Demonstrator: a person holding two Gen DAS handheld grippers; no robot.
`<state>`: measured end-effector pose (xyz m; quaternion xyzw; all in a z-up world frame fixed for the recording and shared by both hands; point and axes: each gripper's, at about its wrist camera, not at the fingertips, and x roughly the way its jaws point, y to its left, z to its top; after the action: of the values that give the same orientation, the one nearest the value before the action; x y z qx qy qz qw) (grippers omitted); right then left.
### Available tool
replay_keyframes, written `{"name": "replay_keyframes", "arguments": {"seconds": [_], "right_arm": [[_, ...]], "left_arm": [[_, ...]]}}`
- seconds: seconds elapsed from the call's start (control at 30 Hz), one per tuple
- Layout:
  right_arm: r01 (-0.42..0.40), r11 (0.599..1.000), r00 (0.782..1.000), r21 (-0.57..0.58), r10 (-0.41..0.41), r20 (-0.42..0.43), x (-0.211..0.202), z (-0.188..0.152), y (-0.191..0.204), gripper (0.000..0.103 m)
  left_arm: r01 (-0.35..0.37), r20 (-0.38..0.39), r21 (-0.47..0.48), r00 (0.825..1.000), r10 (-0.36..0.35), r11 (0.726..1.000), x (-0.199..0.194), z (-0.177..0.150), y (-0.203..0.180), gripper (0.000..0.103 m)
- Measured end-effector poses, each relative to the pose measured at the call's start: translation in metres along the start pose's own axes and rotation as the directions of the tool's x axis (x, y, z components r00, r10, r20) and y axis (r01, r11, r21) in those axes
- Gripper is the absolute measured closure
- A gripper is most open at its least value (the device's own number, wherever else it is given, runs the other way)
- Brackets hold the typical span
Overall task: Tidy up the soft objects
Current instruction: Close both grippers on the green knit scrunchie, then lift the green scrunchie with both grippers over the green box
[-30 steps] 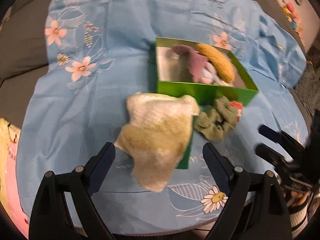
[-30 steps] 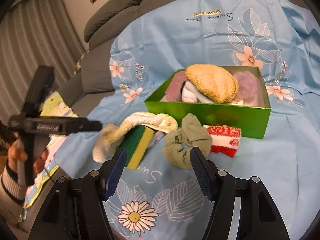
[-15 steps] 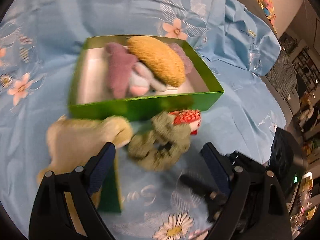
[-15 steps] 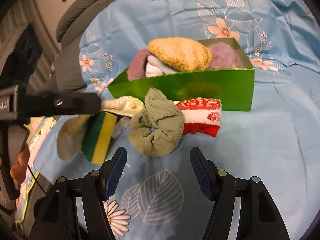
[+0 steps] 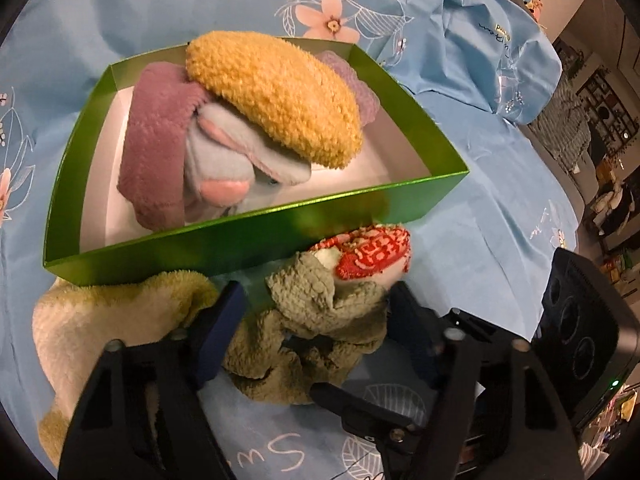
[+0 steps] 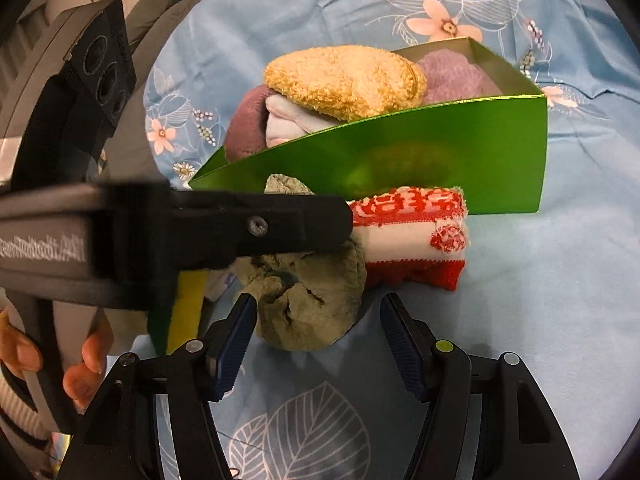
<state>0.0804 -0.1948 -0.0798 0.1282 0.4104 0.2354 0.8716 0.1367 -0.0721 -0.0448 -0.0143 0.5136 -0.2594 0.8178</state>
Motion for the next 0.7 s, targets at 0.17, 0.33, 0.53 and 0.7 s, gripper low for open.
{"name": "replay_keyframes", "arguments": {"seconds": [0.17, 0.33, 0.53, 0.7], "right_arm": [[-0.041, 0.999, 0.999, 0.013, 0.041, -0.004, 0.003, -0.001, -0.001, 0.055], [-0.042, 0.999, 0.999, 0.002, 0.042, -0.008, 0.004, -0.005, 0.002, 0.081], [-0.078, 0.996, 0.997, -0.052, 0.079, 0.019, -0.01, -0.007, 0.019, 0.091], [-0.106, 0.989, 0.992, -0.101, 0.113, 0.064, -0.037, -0.005, 0.034, 0.091]], "left_arm": [[0.047, -0.044, 0.007, 0.998, -0.047, 0.999, 0.009, -0.001, -0.002, 0.068], [0.054, -0.052, 0.026, 0.997, -0.053, 0.998, 0.009, -0.009, -0.008, 0.079], [0.101, -0.011, -0.002, 0.995, -0.101, 0.995, -0.013, -0.021, -0.009, 0.084], [0.137, 0.062, 0.018, 0.989, -0.138, 0.99, -0.048, -0.027, -0.021, 0.084]]}}
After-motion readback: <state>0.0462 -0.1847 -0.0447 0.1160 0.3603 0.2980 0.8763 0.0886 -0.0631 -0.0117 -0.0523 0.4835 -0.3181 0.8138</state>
